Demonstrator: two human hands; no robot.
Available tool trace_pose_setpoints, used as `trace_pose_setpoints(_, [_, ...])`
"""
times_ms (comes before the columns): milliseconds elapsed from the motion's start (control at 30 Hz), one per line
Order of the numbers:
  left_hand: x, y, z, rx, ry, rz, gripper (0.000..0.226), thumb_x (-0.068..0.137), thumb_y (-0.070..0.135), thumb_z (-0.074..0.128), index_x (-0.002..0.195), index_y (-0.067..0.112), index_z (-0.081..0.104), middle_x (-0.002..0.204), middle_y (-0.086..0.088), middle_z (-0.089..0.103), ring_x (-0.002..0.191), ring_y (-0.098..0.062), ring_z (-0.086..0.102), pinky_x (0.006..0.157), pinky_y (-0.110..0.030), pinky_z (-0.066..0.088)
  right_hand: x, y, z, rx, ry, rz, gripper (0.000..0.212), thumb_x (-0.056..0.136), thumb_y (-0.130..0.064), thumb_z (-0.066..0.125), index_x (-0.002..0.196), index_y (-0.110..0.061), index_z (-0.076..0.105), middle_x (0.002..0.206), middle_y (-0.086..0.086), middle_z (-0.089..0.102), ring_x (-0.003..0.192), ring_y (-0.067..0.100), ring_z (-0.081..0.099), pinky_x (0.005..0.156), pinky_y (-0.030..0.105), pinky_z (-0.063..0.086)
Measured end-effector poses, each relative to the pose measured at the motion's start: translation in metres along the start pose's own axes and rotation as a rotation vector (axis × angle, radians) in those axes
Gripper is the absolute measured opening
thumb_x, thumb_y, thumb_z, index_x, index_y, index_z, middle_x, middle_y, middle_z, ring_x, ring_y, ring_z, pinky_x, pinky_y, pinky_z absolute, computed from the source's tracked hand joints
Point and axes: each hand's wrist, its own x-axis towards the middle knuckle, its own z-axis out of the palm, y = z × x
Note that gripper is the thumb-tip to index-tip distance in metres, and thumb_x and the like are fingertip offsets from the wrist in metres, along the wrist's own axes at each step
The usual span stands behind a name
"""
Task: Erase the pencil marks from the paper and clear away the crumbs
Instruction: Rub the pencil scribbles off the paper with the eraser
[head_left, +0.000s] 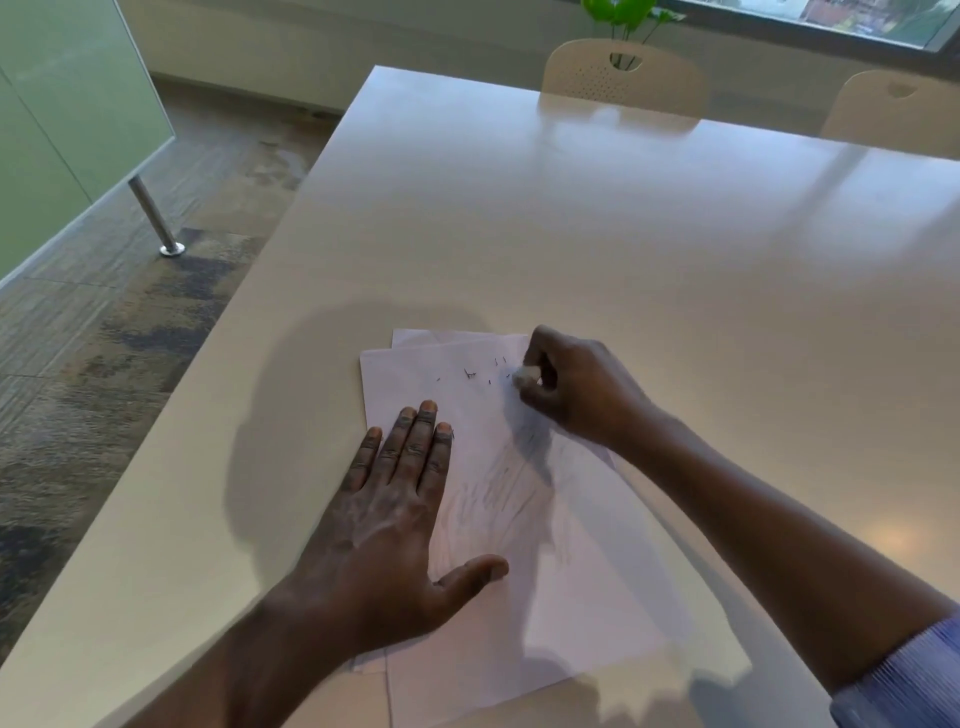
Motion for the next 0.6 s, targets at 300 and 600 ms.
trace_pose_setpoints(300, [0.001, 0.003, -0.005, 0.056, -0.045, -0.013, 0.118, 0.079, 0.094, 0.007, 0.156, 0.012, -0.028, 0.162, -0.007, -0.042, 0.15, -0.019, -0.038, 0.128, -0.045, -0.007, -0.01, -0.005, -0.014, 0.015, -0.033, 0.03, 0.009, 0.086, -0.022, 0.069, 0.088, -0.017, 0.062, 0.071, -0.003, 0.062, 0.063, 0.021, 0.059, 0.06, 0.033, 0.049])
trace_pose_setpoints(600, [0.0, 0.002, -0.004, 0.048, -0.024, 0.001, 0.117, 0.081, 0.093, 0.01, 0.158, 0.01, -0.021, 0.165, -0.01, -0.035, 0.152, -0.02, -0.033, 0.129, -0.046, -0.004, -0.051, -0.013, -0.01, 0.059, -0.034, -0.014, 0.017, 0.085, -0.024, 0.071, 0.083, -0.018, 0.056, 0.062, -0.012, 0.048, 0.056, 0.015, 0.045, 0.054, 0.032, 0.04])
